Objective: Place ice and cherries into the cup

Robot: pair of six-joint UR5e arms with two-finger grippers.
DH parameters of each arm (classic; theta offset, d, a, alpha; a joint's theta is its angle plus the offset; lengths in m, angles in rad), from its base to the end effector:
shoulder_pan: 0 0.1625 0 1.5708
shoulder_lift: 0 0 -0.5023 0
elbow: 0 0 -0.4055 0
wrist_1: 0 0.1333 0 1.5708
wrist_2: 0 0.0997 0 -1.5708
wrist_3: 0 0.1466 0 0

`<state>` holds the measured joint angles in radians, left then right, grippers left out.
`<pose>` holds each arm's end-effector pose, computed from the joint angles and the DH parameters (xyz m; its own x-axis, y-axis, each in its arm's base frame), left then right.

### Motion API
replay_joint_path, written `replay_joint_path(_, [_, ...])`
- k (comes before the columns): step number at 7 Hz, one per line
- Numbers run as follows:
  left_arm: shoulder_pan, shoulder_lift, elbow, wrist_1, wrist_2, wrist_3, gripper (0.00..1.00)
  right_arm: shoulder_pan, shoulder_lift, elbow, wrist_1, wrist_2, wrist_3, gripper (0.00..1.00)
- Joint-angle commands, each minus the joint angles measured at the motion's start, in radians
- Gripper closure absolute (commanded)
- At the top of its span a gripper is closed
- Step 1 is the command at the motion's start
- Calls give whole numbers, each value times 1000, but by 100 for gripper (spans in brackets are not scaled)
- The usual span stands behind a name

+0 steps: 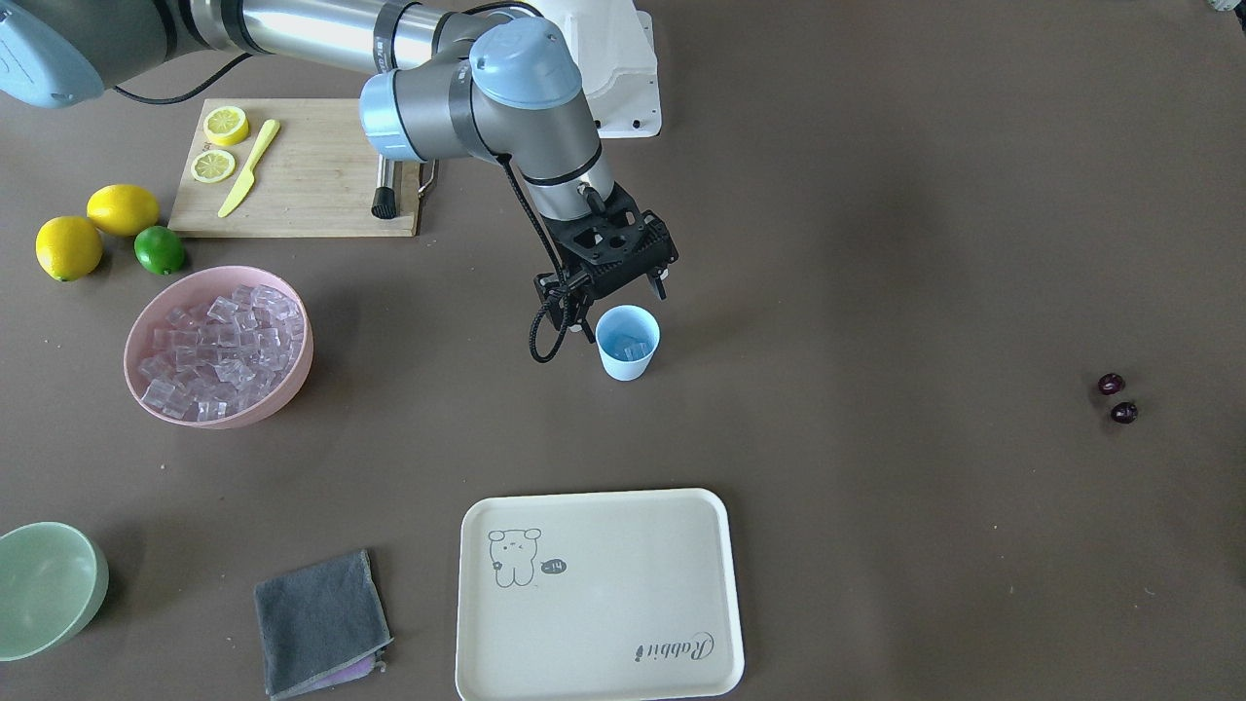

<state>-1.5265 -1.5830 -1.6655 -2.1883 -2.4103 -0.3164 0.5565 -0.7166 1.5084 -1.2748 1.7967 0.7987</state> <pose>0.0001 -0.5494 0.6287 0.6236 0.2636 -0.7359 0.1693 0.8735 0.4564 -0.6572 -0.5271 0.1819 0.5242 -0.4747 0.7071 0.0270 0.8391 0.5433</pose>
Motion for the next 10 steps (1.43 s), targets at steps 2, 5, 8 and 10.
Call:
replay_joint_path(2, [46, -78, 16, 13, 10, -132, 2, 229, -62, 36, -51, 255, -42, 0])
replay_joint_path(5, [104, -171, 99, 10, 29, -190, 2, 469, -211, 48, -60, 412, -122, 0])
replay_joint_path(8, [167, -195, 194, 2, 106, -191, 2, 670, -290, 70, -195, 466, -233, 0])
replay_joint_path(10, [170, -181, 272, -1, 106, -182, 2, 744, -387, 143, -239, 487, -329, 0])
